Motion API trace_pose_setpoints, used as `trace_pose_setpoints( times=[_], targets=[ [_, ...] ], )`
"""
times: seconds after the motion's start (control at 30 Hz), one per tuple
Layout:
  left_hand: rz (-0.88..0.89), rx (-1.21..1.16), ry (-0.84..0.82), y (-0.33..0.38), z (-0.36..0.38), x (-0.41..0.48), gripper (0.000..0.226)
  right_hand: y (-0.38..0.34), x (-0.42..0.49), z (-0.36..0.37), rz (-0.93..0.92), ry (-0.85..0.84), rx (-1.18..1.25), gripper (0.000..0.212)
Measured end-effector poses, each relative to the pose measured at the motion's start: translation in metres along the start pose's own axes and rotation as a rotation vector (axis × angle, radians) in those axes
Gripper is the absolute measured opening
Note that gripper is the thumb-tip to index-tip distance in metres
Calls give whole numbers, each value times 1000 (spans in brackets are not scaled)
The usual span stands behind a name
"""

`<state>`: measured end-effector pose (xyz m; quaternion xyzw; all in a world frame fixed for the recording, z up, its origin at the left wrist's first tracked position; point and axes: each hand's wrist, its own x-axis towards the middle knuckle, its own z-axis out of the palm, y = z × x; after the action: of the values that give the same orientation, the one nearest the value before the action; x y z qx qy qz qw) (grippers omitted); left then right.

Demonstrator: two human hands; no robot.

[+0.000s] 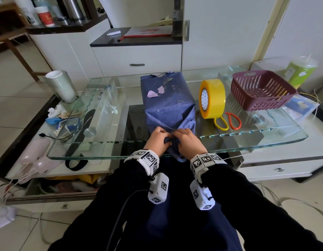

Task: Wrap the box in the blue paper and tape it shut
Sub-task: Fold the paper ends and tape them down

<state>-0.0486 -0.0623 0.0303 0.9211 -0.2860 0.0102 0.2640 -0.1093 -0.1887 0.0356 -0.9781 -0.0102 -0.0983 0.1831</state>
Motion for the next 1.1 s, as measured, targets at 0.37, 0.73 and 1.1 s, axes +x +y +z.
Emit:
trace_pose_setpoints(
  times=[0.37,0.73,1.1],
  targets=[
    [7,-3,-23,13,9,56,28,39,44,-10,146,-36,-175,52],
    [-87,57,-34,-4,11,74,16,45,56,-1,75,-123,-127,49],
    [-51,102,-119,-6,25,72,35,57,56,2,136,-198,-98,44]
  ],
)
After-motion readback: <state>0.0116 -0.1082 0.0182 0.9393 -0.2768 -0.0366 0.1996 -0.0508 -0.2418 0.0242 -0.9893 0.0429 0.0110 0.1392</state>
